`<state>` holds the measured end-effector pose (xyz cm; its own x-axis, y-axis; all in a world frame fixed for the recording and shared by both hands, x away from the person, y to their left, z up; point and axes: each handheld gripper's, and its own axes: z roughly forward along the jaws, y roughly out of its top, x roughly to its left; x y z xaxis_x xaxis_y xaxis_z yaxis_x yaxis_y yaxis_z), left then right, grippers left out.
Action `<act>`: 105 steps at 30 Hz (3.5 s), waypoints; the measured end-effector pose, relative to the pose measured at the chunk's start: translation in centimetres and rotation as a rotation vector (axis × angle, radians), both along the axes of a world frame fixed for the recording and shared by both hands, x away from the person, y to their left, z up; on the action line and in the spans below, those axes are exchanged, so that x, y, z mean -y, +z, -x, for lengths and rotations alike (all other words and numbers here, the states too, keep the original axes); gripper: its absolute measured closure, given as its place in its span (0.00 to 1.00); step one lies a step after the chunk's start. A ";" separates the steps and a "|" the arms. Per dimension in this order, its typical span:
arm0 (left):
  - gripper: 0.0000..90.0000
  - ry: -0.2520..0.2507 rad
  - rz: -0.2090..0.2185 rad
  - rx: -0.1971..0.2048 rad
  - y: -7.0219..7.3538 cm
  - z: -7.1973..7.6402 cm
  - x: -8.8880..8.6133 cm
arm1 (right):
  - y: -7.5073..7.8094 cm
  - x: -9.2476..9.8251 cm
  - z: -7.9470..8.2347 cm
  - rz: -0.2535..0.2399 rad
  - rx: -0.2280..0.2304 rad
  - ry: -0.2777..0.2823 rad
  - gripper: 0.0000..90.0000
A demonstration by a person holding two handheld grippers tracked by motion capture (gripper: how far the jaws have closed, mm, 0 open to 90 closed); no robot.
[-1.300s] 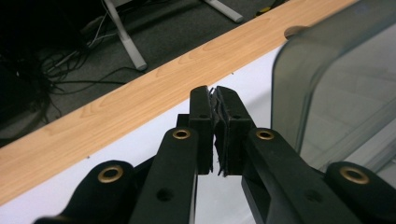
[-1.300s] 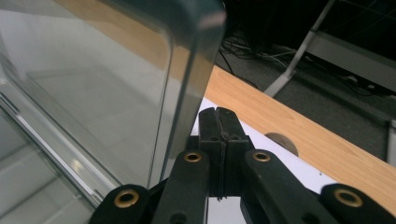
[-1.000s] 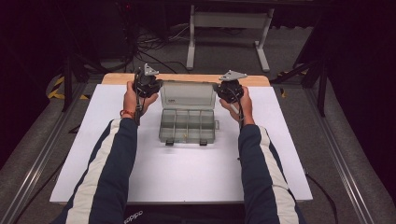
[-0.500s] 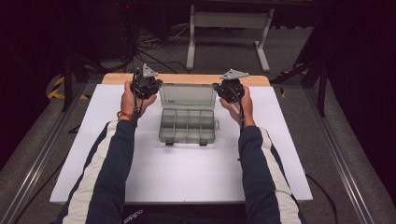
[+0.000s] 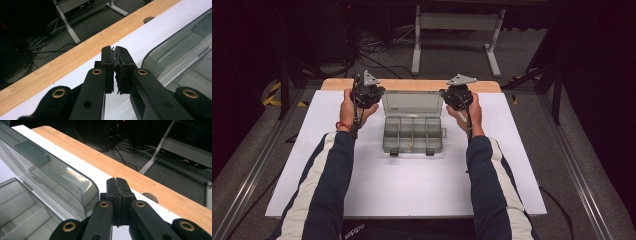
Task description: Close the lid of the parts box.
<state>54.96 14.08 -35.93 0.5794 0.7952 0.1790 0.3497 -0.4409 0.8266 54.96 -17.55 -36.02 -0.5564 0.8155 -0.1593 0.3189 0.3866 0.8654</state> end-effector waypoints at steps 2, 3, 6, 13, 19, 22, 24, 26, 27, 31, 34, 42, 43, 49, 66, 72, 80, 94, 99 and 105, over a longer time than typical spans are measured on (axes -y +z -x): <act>0.95 -0.005 -0.006 0.000 0.1 0.0 0.1 | 0.0 0.1 0.1 0.000 -0.005 -0.003 1.00; 0.95 -0.003 -0.006 0.002 0.1 0.1 0.1 | 0.0 0.1 0.1 0.002 -0.004 -0.003 1.00; 0.96 -0.007 -0.014 0.006 0.3 0.2 0.2 | 0.1 0.3 0.3 -0.005 -0.002 0.008 1.00; 0.97 -0.028 -0.027 0.012 0.9 0.9 0.3 | 0.6 0.2 1.0 -0.011 0.005 0.029 1.00; 0.98 -0.061 -0.031 0.015 1.1 1.7 0.5 | 0.9 0.2 1.6 -0.014 0.008 0.047 1.00; 0.98 -0.073 -0.033 0.012 1.0 2.2 0.3 | 0.9 0.3 2.0 -0.015 0.004 0.058 1.00; 0.98 -0.083 -0.023 0.006 1.0 2.5 0.2 | 0.8 0.3 2.2 -0.011 -0.001 0.067 1.00; 0.98 -0.094 -0.033 0.009 1.1 2.7 0.1 | 0.8 0.3 2.4 -0.007 -0.003 0.075 1.00; 0.98 -0.100 -0.034 0.009 1.1 2.9 0.2 | 0.8 0.4 2.5 -0.004 -0.005 0.080 1.00; 0.98 -0.115 -0.040 0.019 1.2 3.6 0.3 | 0.7 0.3 3.1 0.004 -0.009 0.095 1.00; 0.98 -0.125 -0.047 0.020 1.3 4.1 0.4 | 0.6 0.3 3.5 0.012 -0.008 0.109 1.00; 0.99 -0.173 -0.058 0.019 1.0 5.4 0.5 | 0.4 0.3 4.7 0.026 -0.026 0.142 1.00; 0.99 -0.178 -0.063 0.022 1.0 5.5 0.4 | 0.3 0.3 4.8 0.028 -0.031 0.144 1.00; 1.00 -0.206 -0.079 0.014 0.3 6.4 0.4 | -0.3 0.5 5.6 0.046 -0.054 0.164 1.00; 1.00 -0.253 -0.071 -0.012 -1.4 8.3 -0.1 | -1.3 1.2 7.6 0.048 -0.088 0.211 1.00; 1.00 -0.272 -0.074 -0.017 -1.9 8.9 -0.2 | -2.0 1.1 8.5 0.075 -0.097 0.231 1.00; 1.00 -0.288 -0.090 -0.017 -2.9 10.1 -0.2 | -3.1 1.0 9.6 0.091 -0.109 0.249 1.00; 0.99 -0.335 -0.137 -0.029 -5.7 12.0 0.6 | -5.2 0.5 10.9 0.110 -0.141 0.281 1.00; 0.99 -0.336 -0.122 -0.021 -5.9 12.1 0.5 | -5.5 0.3 11.2 0.105 -0.129 0.279 1.00; 0.99 -0.340 -0.134 -0.035 -6.6 12.2 0.6 | -6.0 0.1 11.2 0.105 -0.131 0.276 1.00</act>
